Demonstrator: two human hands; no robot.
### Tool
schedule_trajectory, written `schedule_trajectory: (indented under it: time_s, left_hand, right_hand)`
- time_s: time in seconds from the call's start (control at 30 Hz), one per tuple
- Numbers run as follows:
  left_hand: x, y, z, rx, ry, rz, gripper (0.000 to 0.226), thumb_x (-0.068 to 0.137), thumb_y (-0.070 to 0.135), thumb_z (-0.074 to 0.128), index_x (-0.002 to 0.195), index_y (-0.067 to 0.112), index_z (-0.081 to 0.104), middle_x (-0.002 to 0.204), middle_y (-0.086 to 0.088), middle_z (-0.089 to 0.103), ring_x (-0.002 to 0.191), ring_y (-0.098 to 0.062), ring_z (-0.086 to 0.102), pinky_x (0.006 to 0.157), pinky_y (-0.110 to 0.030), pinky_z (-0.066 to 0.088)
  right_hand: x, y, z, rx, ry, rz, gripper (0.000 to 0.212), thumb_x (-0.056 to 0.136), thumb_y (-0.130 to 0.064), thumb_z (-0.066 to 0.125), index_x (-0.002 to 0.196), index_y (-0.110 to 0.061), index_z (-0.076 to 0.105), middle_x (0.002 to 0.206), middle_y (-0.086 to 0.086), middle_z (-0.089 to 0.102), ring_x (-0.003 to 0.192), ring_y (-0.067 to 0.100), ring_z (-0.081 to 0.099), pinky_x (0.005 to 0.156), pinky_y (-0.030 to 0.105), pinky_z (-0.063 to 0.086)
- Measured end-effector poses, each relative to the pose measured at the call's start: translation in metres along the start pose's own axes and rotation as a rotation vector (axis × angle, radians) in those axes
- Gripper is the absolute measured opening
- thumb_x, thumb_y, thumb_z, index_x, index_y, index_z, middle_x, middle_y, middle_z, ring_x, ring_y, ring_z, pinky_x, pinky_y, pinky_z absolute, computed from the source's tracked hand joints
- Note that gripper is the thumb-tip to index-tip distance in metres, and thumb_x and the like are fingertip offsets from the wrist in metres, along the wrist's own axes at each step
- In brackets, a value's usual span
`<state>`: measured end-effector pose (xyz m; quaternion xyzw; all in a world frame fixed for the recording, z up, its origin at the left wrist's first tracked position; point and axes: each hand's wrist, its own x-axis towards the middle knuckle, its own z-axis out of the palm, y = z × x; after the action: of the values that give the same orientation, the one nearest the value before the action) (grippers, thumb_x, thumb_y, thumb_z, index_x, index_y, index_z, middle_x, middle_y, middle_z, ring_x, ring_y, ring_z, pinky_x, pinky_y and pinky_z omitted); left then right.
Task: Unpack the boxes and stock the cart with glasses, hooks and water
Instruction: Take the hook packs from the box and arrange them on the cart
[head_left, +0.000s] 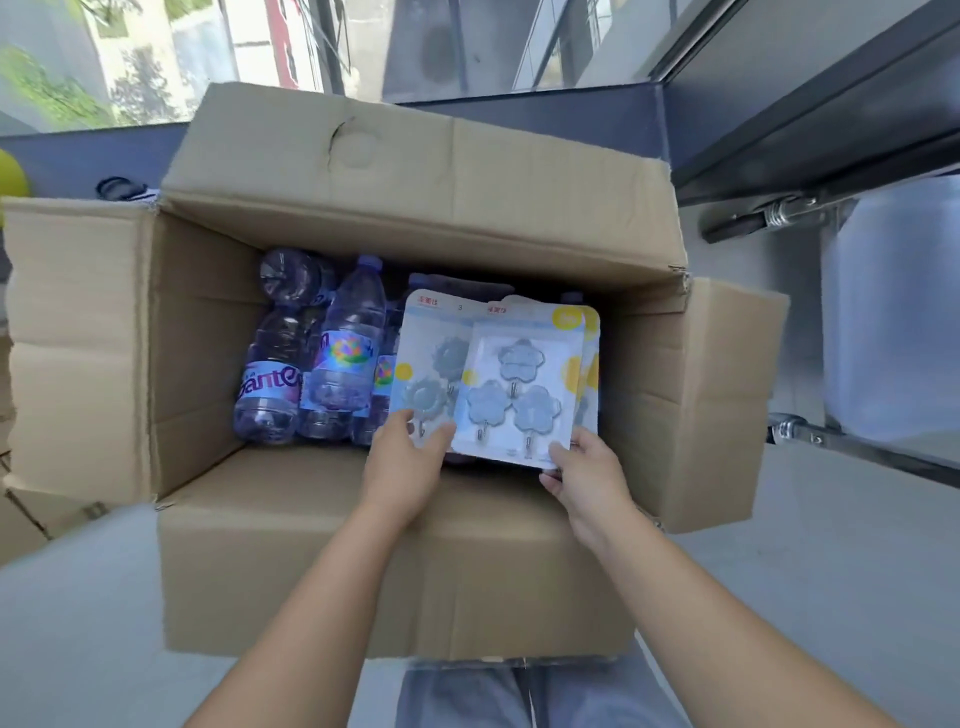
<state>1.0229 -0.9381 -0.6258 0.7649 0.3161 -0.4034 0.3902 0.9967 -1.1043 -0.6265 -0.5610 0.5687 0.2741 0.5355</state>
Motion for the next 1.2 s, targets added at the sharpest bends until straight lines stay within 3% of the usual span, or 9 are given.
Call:
schedule_trajectory:
  time_s: [0.1, 0.23, 0.47, 0.63, 0.77, 0.83, 0.93, 1.03, 1.2]
  left_hand:
    - [0.0, 0.002, -0.011, -0.32, -0.117, -0.134, 0.058, 0.083, 0.034, 0.069, 0.131, 0.01, 0.047, 0.123, -0.003, 0.057, 0.105, -0.016, 0.059, 0.088, -0.028, 0.044]
    - [-0.006, 0.002, -0.017, -0.68, -0.316, -0.19, 0.018, 0.084, 0.009, 0.066, 0.101, 0.007, 0.067, 0.092, -0.009, 0.073, 0.072, -0.019, 0.071, 0.063, -0.029, 0.057]
    - [0.003, -0.009, -0.02, -0.676, -0.083, -0.104, 0.012, 0.083, 0.005, 0.067, 0.091, 0.014, 0.068, 0.084, 0.0, 0.073, 0.071, -0.014, 0.07, 0.065, -0.028, 0.056]
    - [0.005, -0.013, -0.014, -0.652, -0.079, -0.086, 0.013, 0.083, 0.008, 0.068, 0.093, 0.016, 0.068, 0.082, 0.004, 0.074, 0.07, -0.011, 0.07, 0.058, -0.022, 0.055]
    - [0.002, -0.014, -0.016, -0.659, -0.101, -0.085, 0.012, 0.083, 0.01, 0.067, 0.093, 0.017, 0.069, 0.088, 0.002, 0.074, 0.077, -0.014, 0.07, 0.07, -0.028, 0.056]
    - [0.0, -0.013, -0.02, -0.657, -0.127, -0.086, 0.011, 0.085, 0.009, 0.065, 0.093, 0.016, 0.068, 0.091, 0.001, 0.073, 0.081, -0.016, 0.069, 0.076, -0.031, 0.056]
    - [-0.003, -0.014, -0.03, -0.634, -0.127, -0.087, 0.011, 0.087, 0.009, 0.063, 0.095, 0.015, 0.067, 0.099, -0.004, 0.071, 0.09, -0.022, 0.067, 0.087, -0.037, 0.052]
    - [-0.005, -0.016, -0.044, -0.612, -0.08, -0.089, 0.01, 0.086, 0.007, 0.064, 0.091, 0.014, 0.068, 0.095, -0.004, 0.071, 0.087, -0.023, 0.066, 0.089, -0.04, 0.05]
    - [-0.014, -0.018, -0.06, -0.603, -0.072, -0.103, 0.008, 0.085, 0.005, 0.064, 0.087, 0.013, 0.067, 0.091, -0.007, 0.069, 0.083, -0.024, 0.063, 0.085, -0.039, 0.05]
  right_hand:
    - [-0.025, -0.003, -0.011, 0.06, -0.225, 0.011, 0.023, 0.094, 0.002, 0.045, 0.082, -0.014, 0.056, 0.079, -0.002, 0.054, 0.064, 0.008, 0.046, 0.062, 0.021, 0.045]
    - [-0.039, 0.001, -0.014, -0.159, -0.435, 0.029, 0.01, 0.094, -0.009, 0.053, 0.091, -0.014, 0.061, 0.086, -0.002, 0.062, 0.073, 0.008, 0.055, 0.066, 0.021, 0.048]
    - [0.016, -0.01, -0.01, -0.376, 0.152, -0.128, 0.012, 0.091, -0.02, 0.056, 0.097, -0.009, 0.054, 0.094, 0.002, 0.054, 0.081, 0.017, 0.049, 0.065, 0.027, 0.038]
    - [0.044, -0.011, 0.004, -0.417, 0.195, -0.021, 0.03, 0.087, -0.025, 0.063, 0.107, -0.008, 0.049, 0.097, 0.004, 0.049, 0.085, 0.022, 0.048, 0.07, 0.028, 0.035]
    - [0.055, -0.011, 0.006, -0.385, 0.214, 0.049, 0.015, 0.086, -0.015, 0.064, 0.095, -0.008, 0.054, 0.083, 0.005, 0.053, 0.067, 0.021, 0.048, 0.058, 0.026, 0.037]
    - [0.056, -0.013, 0.001, -0.431, 0.217, 0.015, 0.009, 0.088, -0.008, 0.058, 0.082, -0.007, 0.052, 0.077, 0.007, 0.051, 0.067, 0.021, 0.045, 0.061, 0.026, 0.038]
    - [0.051, -0.01, -0.007, -0.38, 0.172, -0.044, 0.03, 0.091, -0.008, 0.05, 0.066, -0.016, 0.037, 0.074, 0.006, 0.041, 0.068, 0.019, 0.038, 0.064, 0.03, 0.037]
    - [0.034, -0.013, -0.022, -0.16, 0.209, -0.087, 0.025, 0.092, -0.008, 0.046, 0.071, -0.019, 0.037, 0.079, 0.002, 0.045, 0.078, 0.021, 0.046, 0.075, 0.044, 0.05]
    - [-0.019, -0.031, -0.056, 0.045, 0.219, -0.273, 0.023, 0.09, 0.0, 0.045, 0.078, -0.02, 0.047, 0.085, 0.008, 0.051, 0.08, 0.022, 0.047, 0.071, 0.037, 0.038]
